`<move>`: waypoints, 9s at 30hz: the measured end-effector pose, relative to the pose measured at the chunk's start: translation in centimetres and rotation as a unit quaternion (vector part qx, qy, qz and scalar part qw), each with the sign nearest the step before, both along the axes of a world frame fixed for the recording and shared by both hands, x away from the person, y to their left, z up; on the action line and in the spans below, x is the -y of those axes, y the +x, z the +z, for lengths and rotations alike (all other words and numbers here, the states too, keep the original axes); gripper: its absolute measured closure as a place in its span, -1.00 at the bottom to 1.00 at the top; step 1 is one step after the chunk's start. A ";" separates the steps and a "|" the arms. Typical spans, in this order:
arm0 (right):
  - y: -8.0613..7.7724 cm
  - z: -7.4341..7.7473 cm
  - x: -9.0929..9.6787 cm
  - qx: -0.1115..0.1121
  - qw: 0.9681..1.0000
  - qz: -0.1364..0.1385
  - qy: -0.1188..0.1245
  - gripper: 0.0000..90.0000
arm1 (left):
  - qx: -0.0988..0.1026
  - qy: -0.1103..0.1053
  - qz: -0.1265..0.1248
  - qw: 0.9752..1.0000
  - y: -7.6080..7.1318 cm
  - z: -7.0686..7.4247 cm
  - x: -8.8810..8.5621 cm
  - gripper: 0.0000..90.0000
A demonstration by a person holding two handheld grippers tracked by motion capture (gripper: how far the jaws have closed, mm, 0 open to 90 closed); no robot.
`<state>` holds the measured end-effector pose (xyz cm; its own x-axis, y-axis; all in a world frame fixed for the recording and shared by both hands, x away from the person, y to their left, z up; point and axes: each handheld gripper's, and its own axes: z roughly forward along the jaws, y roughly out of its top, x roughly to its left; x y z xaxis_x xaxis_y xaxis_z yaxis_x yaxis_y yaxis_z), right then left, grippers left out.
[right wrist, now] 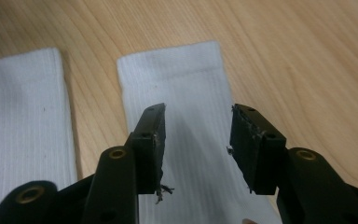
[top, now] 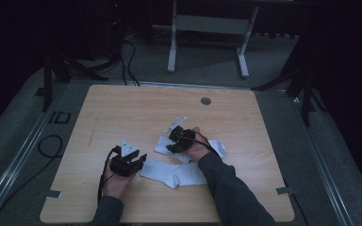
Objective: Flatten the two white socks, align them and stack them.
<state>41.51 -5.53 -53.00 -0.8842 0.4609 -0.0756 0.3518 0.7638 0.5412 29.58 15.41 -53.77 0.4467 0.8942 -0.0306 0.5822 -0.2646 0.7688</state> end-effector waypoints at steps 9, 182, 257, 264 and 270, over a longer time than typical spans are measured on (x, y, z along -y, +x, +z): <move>0.7 -1.1 -0.4 -0.032 0.999 -0.012 0.002 0.17 | 0.001 -0.004 0.001 1.000 -0.1 0.0 0.0 0.38; -9.9 0.5 -1.9 -0.017 0.996 -0.024 0.085 0.81 | 0.005 0.007 -0.021 1.000 -1.7 0.5 0.3 0.68; -11.6 0.8 15.4 -0.023 0.975 -0.204 0.085 0.92 | -0.044 0.053 -0.047 0.997 -1.1 -1.1 1.9 0.83; -11.6 1.3 16.1 -0.014 0.972 -0.215 0.094 0.92 | -0.045 0.053 -0.047 0.996 -1.2 -1.1 1.9 0.83; -11.5 1.4 16.6 -0.013 0.971 -0.219 0.099 0.92 | -0.044 0.057 -0.046 0.996 -1.2 -1.1 1.9 0.83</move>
